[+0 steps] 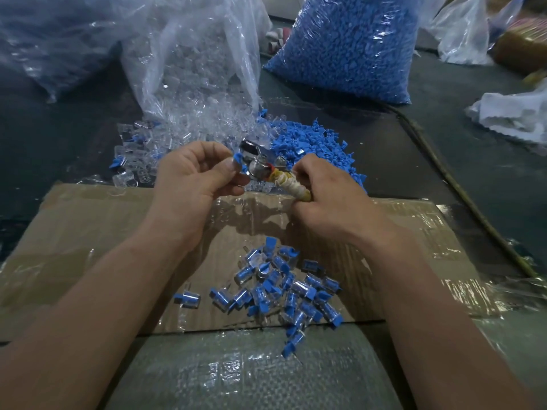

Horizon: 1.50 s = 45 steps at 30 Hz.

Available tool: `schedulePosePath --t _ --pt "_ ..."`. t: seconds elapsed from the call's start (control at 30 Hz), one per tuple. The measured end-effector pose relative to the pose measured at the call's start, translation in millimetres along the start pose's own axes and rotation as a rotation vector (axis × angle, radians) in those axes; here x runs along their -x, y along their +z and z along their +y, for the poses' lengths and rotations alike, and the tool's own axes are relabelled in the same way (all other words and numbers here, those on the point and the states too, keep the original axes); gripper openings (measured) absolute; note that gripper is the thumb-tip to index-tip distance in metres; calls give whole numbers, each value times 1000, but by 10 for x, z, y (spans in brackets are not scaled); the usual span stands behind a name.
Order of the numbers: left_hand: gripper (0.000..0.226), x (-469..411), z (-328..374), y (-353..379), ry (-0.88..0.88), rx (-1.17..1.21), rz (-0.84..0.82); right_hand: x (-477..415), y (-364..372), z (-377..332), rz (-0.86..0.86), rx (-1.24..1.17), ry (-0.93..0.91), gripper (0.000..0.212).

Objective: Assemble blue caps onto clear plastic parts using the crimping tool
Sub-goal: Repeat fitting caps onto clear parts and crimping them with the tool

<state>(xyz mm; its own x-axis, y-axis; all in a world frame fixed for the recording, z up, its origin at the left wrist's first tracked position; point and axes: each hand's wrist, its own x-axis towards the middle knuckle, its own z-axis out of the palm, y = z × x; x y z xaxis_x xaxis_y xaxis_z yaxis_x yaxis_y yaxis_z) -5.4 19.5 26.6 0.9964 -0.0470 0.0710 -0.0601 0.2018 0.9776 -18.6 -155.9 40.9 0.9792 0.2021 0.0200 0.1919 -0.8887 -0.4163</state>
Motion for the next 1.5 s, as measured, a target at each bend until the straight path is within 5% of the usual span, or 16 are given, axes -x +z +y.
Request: schedulePosePath --t 1.5 --pt "21 49 13 41 73 -178 109 -28 18 -19 1 -42 -14 22"
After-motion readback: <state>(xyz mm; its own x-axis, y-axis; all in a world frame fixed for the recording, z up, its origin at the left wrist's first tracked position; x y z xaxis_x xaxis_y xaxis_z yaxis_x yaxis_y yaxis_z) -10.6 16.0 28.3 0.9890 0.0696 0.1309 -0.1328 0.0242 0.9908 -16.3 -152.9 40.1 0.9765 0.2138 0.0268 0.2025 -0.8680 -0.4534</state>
